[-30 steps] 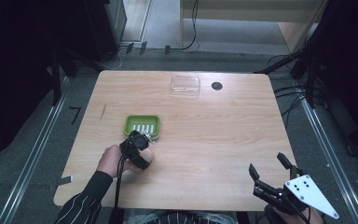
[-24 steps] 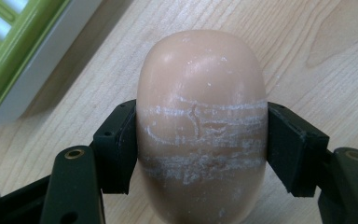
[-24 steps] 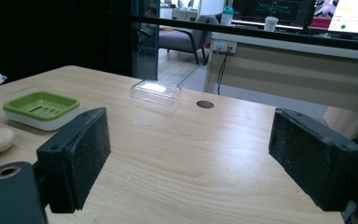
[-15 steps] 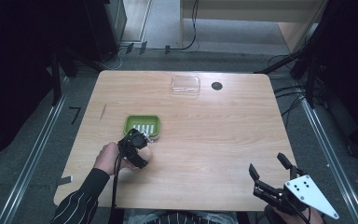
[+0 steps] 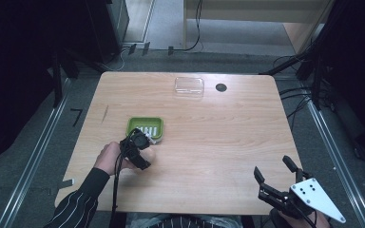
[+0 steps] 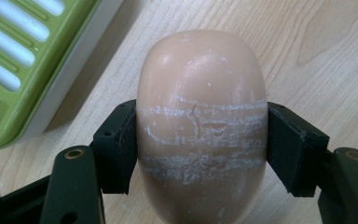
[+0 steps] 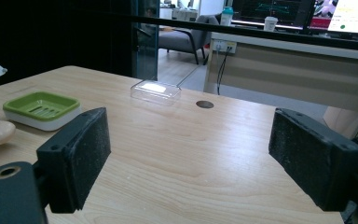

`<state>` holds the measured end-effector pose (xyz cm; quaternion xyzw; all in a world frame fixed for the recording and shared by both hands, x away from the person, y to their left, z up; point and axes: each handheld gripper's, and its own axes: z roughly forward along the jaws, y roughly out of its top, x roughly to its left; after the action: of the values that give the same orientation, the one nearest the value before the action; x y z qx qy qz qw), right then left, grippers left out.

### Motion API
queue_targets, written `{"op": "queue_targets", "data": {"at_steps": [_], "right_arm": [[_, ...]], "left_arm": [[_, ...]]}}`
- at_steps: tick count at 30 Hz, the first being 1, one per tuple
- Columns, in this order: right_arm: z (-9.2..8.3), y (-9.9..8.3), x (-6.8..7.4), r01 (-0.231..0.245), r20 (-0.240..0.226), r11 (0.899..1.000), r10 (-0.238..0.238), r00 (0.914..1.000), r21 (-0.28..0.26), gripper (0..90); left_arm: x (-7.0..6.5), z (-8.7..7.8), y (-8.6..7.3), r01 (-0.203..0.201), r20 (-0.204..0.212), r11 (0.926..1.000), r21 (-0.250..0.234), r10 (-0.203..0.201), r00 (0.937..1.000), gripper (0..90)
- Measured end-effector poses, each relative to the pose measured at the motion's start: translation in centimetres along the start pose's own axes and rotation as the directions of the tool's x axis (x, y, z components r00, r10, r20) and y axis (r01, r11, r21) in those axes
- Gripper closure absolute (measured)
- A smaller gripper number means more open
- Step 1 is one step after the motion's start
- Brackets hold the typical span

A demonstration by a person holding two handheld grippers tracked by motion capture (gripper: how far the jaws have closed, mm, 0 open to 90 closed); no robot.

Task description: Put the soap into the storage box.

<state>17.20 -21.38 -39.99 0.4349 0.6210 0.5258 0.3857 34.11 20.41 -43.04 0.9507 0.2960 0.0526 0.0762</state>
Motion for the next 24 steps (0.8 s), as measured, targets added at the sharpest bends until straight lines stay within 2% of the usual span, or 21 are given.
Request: {"op": "queue_targets", "data": {"at_steps": [18, 24], "right_arm": [[0.1, -0.1, -0.1, -0.002, 0.001, 1.000, 0.002, 1.0000, 0.003, 13.2], [0.1, -0.2, -0.3, -0.006, 0.006, 1.000, 0.006, 1.0000, 0.004, 13.2]], "left_arm": [[0.7, -1.1, 0.6, -0.036, 0.006, 0.9992, -0.019, 0.036, 0.9993, 33.4], [0.6, -1.7, 1.2, -0.057, -0.008, 0.9981, -0.023, 0.057, 0.9983, 33.5]]}}
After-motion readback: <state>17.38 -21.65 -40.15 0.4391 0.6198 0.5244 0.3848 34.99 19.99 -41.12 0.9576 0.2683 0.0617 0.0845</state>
